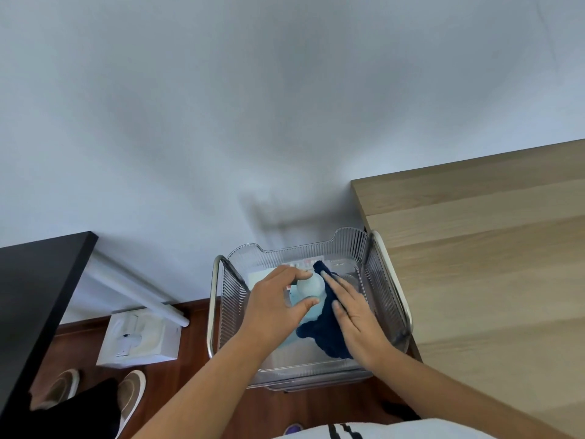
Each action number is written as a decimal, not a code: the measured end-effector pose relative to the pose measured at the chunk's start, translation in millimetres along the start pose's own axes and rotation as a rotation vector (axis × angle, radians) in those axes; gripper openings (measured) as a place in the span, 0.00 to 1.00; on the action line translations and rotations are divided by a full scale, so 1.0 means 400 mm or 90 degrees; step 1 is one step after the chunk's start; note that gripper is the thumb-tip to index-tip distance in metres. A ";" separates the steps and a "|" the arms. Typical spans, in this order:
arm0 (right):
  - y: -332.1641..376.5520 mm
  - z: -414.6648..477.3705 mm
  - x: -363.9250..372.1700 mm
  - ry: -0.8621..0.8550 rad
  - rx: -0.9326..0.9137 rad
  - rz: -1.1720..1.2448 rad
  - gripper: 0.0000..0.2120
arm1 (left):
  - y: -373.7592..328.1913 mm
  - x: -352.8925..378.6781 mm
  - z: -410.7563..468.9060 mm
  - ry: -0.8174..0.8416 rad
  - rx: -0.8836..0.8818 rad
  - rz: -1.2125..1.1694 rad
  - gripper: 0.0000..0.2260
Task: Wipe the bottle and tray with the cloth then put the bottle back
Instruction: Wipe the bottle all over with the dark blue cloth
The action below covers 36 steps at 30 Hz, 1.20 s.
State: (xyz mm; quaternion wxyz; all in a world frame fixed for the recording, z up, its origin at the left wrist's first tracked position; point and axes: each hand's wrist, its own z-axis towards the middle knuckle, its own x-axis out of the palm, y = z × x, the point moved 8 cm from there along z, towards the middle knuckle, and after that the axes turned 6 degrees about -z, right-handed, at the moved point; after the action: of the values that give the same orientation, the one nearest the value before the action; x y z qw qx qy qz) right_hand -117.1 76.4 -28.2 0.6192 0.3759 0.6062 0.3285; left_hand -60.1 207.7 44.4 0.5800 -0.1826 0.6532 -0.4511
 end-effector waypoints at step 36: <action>0.010 0.029 0.046 -0.091 0.052 0.276 0.18 | -0.001 -0.005 0.021 0.022 0.010 0.014 0.17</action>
State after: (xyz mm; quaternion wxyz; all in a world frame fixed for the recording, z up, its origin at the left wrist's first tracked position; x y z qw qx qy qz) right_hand -104.3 93.5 -34.1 0.5597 0.5443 0.4785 0.4020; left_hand -51.9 205.7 46.7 0.5747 -0.1633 0.6617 -0.4530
